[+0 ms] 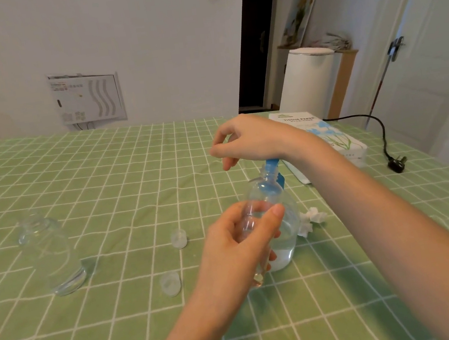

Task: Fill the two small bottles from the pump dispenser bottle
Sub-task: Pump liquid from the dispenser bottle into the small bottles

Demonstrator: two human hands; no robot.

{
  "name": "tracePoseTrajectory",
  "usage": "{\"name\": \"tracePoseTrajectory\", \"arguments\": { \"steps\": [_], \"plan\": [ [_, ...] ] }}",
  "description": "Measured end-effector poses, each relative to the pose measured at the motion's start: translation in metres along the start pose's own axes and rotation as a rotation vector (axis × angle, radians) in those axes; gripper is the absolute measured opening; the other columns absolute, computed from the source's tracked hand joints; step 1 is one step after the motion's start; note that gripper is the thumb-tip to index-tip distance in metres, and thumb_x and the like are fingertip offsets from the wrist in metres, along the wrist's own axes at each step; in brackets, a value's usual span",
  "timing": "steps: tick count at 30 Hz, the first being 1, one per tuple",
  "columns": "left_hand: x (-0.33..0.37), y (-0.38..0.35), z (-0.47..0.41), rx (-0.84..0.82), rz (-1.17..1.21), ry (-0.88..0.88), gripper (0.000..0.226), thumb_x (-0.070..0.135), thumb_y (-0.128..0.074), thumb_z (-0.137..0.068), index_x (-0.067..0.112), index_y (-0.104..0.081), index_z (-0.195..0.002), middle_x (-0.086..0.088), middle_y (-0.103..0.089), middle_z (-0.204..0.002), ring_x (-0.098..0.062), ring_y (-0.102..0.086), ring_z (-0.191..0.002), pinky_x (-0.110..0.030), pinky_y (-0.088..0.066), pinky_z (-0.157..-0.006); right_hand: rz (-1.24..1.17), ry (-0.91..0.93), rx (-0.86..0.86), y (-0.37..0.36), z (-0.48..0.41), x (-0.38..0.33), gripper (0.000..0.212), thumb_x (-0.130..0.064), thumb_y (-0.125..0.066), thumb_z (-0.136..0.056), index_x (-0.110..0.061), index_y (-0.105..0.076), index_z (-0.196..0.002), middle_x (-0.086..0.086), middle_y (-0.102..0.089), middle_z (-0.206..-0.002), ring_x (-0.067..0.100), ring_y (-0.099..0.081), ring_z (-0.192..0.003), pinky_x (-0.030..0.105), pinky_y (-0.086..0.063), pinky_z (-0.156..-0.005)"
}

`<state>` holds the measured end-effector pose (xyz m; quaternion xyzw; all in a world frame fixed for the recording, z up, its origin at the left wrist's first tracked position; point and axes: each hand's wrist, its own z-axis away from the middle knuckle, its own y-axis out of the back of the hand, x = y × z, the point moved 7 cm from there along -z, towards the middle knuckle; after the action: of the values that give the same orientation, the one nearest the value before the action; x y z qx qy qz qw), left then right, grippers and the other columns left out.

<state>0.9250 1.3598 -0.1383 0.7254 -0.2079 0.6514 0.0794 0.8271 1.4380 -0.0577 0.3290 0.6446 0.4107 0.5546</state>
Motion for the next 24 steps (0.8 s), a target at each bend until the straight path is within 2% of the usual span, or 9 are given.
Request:
{"name": "tracePoseTrajectory", "arguments": {
  "steps": [11, 17, 24],
  "plan": [
    [-0.005, 0.001, 0.002, -0.005, -0.012, 0.013, 0.042, 0.051, -0.064, -0.057, 0.021, -0.067, -0.085, 0.006, -0.064, -0.061, -0.01, -0.056, -0.05, -0.018, -0.047, -0.047, -0.008, -0.017, -0.03, -0.012, 0.003, 0.007, 0.017, -0.032, -0.054, -0.091, -0.022, -0.064, -0.1, -0.006, -0.073, -0.079, 0.008, -0.066, -0.08, 0.022, -0.046, -0.074],
    [0.001, 0.001, 0.0, -0.01, -0.025, -0.019, 0.041, 0.054, -0.064, -0.057, 0.025, -0.067, -0.086, 0.006, -0.067, -0.065, -0.011, -0.056, -0.051, -0.021, -0.049, -0.051, 0.089, 0.02, 0.042, 0.005, 0.002, -0.004, 0.015, -0.033, -0.054, -0.09, -0.025, -0.062, -0.098, -0.005, -0.074, -0.079, 0.016, -0.067, -0.088, 0.033, -0.052, -0.082],
    [-0.002, 0.001, 0.0, -0.009, -0.006, -0.004, 0.041, 0.054, -0.065, -0.056, 0.025, -0.067, -0.084, 0.005, -0.066, -0.063, -0.012, -0.055, -0.051, -0.021, -0.048, -0.05, -0.014, -0.016, 0.017, -0.001, 0.002, 0.002, 0.016, -0.031, -0.054, -0.091, -0.02, -0.063, -0.099, -0.004, -0.074, -0.08, 0.009, -0.068, -0.087, 0.029, -0.05, -0.081]
  ]
}}
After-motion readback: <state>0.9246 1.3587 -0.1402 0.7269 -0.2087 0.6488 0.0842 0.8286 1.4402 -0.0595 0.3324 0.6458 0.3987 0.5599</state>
